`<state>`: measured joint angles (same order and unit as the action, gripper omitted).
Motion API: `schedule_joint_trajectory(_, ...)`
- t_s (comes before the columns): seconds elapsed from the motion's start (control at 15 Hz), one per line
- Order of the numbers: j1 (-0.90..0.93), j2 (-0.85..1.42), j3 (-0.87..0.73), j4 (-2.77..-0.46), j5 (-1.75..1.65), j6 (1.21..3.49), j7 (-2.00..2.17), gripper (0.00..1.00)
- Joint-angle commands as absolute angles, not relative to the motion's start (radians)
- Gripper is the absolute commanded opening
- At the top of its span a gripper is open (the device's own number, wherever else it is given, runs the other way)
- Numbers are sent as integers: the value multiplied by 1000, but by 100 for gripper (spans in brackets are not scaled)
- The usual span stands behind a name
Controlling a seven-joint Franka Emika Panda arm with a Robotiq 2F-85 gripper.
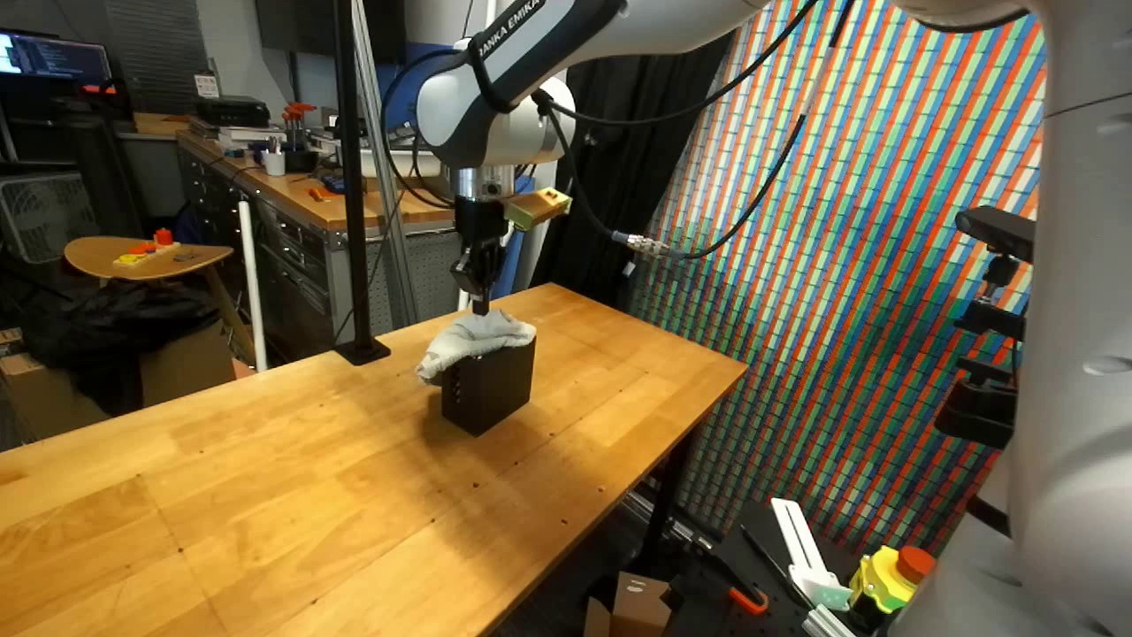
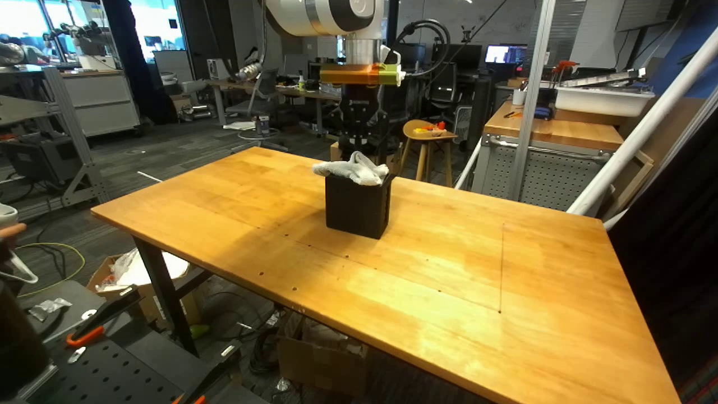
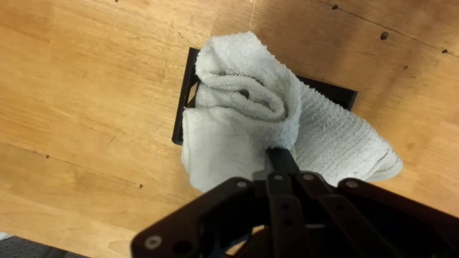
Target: Put the towel in the box
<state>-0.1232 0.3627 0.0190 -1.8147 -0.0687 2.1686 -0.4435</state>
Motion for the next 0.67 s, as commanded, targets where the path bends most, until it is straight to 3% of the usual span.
schedule_joint_trajectory(0.0, -121, 416, 18, -1793, -59, 2178, -452, 0)
schedule_joint_trajectory(0.6, -153, 572, 36, -1786, -7, 2174, -471, 0)
